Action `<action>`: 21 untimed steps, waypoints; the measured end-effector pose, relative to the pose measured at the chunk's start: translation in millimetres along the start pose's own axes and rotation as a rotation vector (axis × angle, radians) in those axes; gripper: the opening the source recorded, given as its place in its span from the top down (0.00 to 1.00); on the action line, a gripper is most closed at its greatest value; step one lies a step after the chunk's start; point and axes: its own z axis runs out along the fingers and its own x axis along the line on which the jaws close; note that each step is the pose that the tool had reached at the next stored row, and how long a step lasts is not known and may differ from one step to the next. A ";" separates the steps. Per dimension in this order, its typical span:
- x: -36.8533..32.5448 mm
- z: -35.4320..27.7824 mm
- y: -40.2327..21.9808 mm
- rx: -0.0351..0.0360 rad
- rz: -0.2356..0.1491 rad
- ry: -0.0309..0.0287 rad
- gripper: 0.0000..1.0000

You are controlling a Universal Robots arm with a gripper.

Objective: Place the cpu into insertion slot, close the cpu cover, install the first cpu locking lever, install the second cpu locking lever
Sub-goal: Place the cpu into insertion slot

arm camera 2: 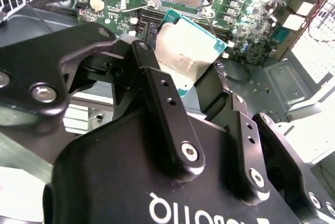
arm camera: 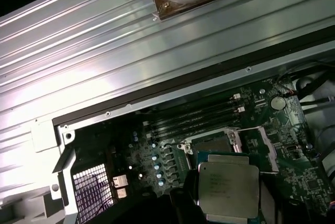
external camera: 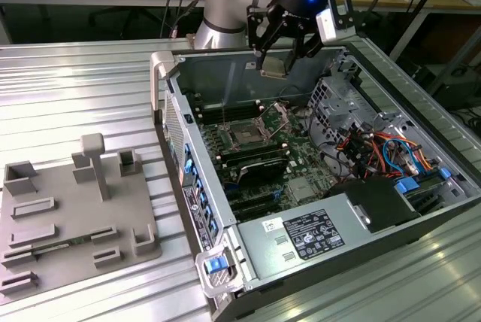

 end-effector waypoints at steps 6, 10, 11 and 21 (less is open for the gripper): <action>0.0 0.3 0.0 -0.0013 0.073 -0.0065 0.45; 0.0 0.6 -0.1 -0.0021 0.109 -0.0097 0.45; 0.0 0.6 -0.1 -0.0022 0.116 -0.0103 0.45; 0.0 0.7 -0.1 -0.0024 0.123 -0.0110 0.45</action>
